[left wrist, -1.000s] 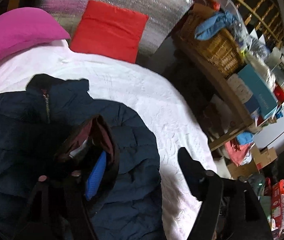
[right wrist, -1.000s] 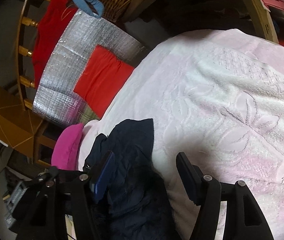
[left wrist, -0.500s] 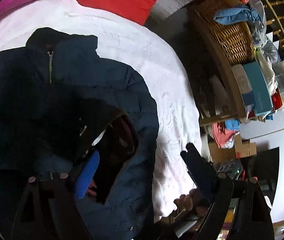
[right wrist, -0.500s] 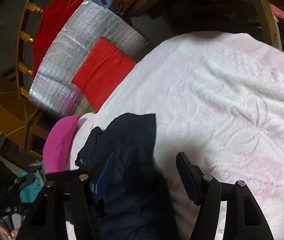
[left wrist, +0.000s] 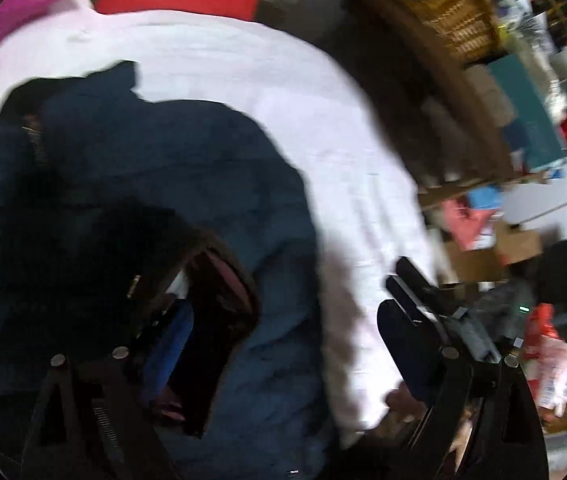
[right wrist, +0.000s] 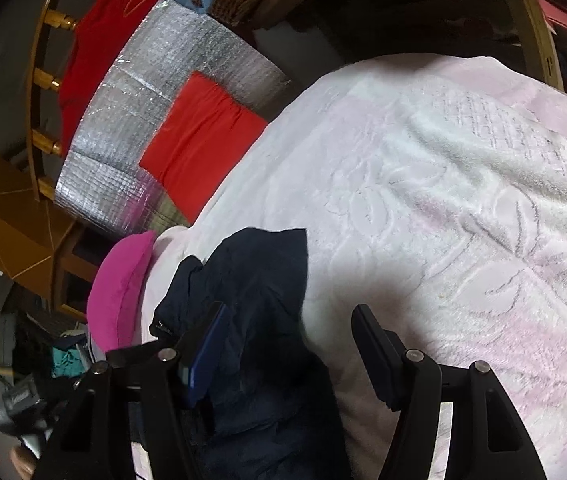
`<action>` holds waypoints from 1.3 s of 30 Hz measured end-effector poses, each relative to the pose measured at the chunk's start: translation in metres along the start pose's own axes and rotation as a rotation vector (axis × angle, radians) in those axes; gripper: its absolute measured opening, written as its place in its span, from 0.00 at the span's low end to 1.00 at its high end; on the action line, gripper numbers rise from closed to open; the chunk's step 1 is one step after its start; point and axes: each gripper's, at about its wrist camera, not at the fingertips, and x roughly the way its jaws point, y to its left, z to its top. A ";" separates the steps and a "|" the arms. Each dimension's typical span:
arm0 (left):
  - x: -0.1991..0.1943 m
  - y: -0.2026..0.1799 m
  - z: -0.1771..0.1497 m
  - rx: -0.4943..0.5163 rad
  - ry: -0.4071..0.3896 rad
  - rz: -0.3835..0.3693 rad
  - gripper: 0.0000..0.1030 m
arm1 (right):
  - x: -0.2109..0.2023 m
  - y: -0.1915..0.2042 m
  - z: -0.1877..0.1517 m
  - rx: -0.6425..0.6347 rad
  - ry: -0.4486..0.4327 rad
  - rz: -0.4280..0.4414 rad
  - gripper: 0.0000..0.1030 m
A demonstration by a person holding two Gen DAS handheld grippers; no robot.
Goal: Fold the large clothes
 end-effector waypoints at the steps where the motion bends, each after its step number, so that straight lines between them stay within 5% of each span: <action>1: 0.001 -0.001 -0.001 0.004 -0.006 -0.062 0.90 | -0.001 -0.002 0.001 0.001 -0.002 0.000 0.65; 6: -0.012 -0.008 -0.009 0.011 -0.100 -0.345 0.90 | -0.003 -0.008 0.006 0.006 0.001 0.005 0.65; 10: -0.028 -0.010 -0.019 0.037 -0.176 -0.419 0.91 | -0.003 -0.012 0.007 0.023 0.021 0.035 0.65; 14: -0.048 0.016 -0.031 0.006 -0.264 -0.278 0.90 | 0.006 -0.010 0.002 0.027 0.077 0.088 0.65; 16: -0.065 0.041 -0.043 -0.036 -0.325 -0.141 0.90 | 0.014 -0.006 -0.003 0.032 0.117 0.129 0.65; 20: -0.101 0.102 -0.073 -0.151 -0.443 0.257 0.90 | 0.033 0.011 -0.020 0.000 0.198 0.202 0.65; 25: -0.130 0.179 -0.110 -0.339 -0.509 0.601 0.90 | 0.060 0.039 -0.046 -0.084 0.279 0.185 0.65; 32: -0.126 0.236 -0.130 -0.459 -0.489 0.688 0.90 | 0.088 0.058 -0.070 -0.174 0.326 0.099 0.57; 39: -0.114 0.241 -0.128 -0.398 -0.489 0.637 0.87 | 0.097 0.077 -0.079 -0.316 0.273 0.012 0.24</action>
